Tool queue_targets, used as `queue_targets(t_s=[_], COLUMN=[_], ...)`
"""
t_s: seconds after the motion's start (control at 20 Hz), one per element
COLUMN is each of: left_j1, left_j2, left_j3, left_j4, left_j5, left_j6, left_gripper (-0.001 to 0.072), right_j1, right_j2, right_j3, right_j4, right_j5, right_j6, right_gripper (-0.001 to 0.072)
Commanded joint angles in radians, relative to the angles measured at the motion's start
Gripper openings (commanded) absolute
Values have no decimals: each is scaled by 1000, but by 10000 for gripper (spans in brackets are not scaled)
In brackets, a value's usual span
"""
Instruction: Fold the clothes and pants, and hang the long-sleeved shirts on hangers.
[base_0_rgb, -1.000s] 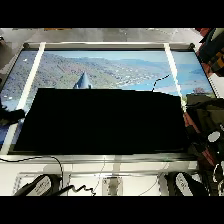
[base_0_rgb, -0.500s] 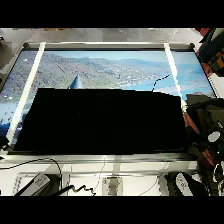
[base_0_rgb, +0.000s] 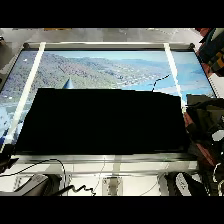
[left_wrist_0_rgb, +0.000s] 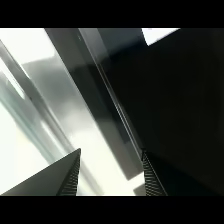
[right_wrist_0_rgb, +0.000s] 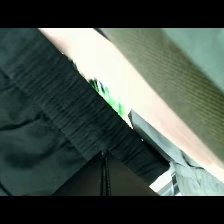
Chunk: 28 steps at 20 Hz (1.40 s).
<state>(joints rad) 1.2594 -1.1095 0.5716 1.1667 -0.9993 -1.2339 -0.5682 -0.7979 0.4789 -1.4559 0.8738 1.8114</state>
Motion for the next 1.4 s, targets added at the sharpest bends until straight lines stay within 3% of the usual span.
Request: queue_targets(t_s=[0.0, 0.15, 0.3, 0.35, 0.5, 0.55, 0.65, 0.75, 0.8, 0.9, 1.0, 1.2, 1.35], left_j1=[11, 11, -5, -26, -129, -169, -243, -301, -325, -356, -371, -375, -377], left_j2=[-27, -54, -92, -104, -117, -117, -117, -117, -117, -117, -117, -117, -117], left_j3=[-58, -58, -58, -58, -57, -57, -52, -51, -51, -51, -51, -51, -51], left_j4=[-111, -261, -333, -333, -334, -334, -334, -334, -334, -334, -335, -334, -334], left_j5=[159, 210, 237, 243, 284, 296, 305, 324, 336, 349, 353, 361, 367], left_j6=[52, 173, 227, 239, 289, 309, 332, 334, 334, 334, 333, 333, 333], left_gripper=[407, 407, 405, 373, 100, 14, 12, 12, 12, 12, 12, 12, 12], right_j1=[0, 0, 0, 0, 0, 0, 0, 0, 0, 0, 0, -1, -19], right_j2=[73, 170, 246, 263, 264, 265, 265, 257, 241, 189, 127, 65, 15], right_j3=[23, 28, 23, 17, 0, -10, -22, -31, -36, -47, -64, -90, -125], right_j4=[-69, -151, -213, -221, -224, -224, -225, -222, -206, -126, -65, -70, -63], right_j5=[91, 218, 358, 388, 444, 431, 370, 331, 319, 283, 223, 98, 40], right_j6=[-26, -26, -50, -53, -53, -55, -49, 36, 66, 75, 124, 252, 328], right_gripper=[19, 19, 19, 19, 19, 52, 363, 377, 419, 420, 469, 470, 534])
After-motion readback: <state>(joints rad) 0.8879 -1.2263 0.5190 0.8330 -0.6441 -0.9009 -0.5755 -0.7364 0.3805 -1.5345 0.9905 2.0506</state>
